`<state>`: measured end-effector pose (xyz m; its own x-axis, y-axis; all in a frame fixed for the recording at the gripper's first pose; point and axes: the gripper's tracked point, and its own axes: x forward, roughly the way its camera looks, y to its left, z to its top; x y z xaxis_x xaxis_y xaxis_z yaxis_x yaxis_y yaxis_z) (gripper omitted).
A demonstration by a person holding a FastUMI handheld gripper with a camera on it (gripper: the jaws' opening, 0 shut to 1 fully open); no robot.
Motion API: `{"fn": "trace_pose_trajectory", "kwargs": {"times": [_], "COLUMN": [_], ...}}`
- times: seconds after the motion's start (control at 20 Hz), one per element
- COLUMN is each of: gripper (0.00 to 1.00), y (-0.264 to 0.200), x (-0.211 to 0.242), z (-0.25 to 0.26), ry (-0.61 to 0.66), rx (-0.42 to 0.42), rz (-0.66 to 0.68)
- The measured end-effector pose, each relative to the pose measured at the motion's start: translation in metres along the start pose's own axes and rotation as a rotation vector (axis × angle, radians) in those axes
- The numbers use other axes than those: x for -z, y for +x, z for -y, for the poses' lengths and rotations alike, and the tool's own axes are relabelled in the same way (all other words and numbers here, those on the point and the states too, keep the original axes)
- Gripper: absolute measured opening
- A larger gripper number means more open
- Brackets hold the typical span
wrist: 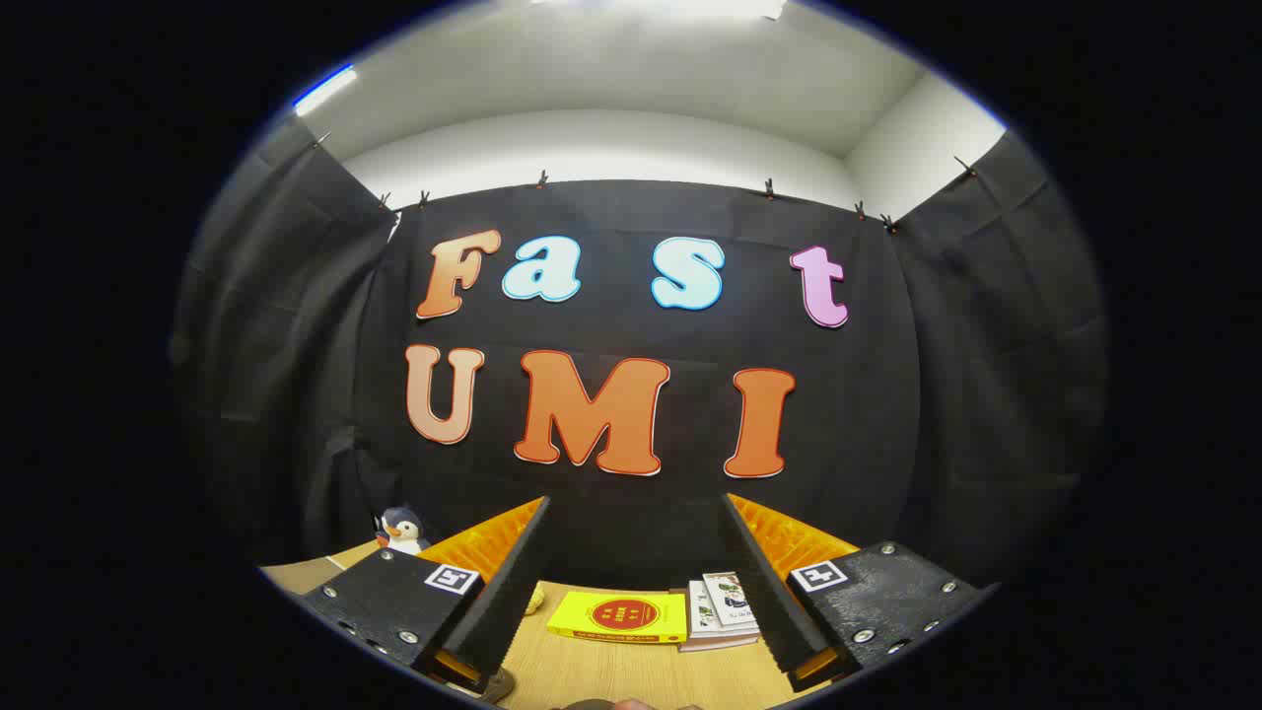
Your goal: Open the storage box then place both shoes into the box .Put the left shoe in first, then the right shoe, with the right side of both shoes facing outward in a uniform manner.
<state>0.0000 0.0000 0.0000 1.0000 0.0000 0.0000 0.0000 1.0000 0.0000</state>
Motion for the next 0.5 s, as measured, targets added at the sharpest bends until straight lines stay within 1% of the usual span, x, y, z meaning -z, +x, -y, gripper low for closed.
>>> {"fn": "trace_pose_trajectory", "kwargs": {"times": [0.2,0.35,0.5], "gripper": [0.99,0.99,0.99], "y": [0.000,0.002,0.005], "x": [0.004,0.005,0.012], "z": [0.001,-0.001,-0.010], "ry": [-0.001,-0.024,-0.021], "rx": [-0.005,-0.010,-0.032], "rz": [-0.004,0.007,0.000]}}
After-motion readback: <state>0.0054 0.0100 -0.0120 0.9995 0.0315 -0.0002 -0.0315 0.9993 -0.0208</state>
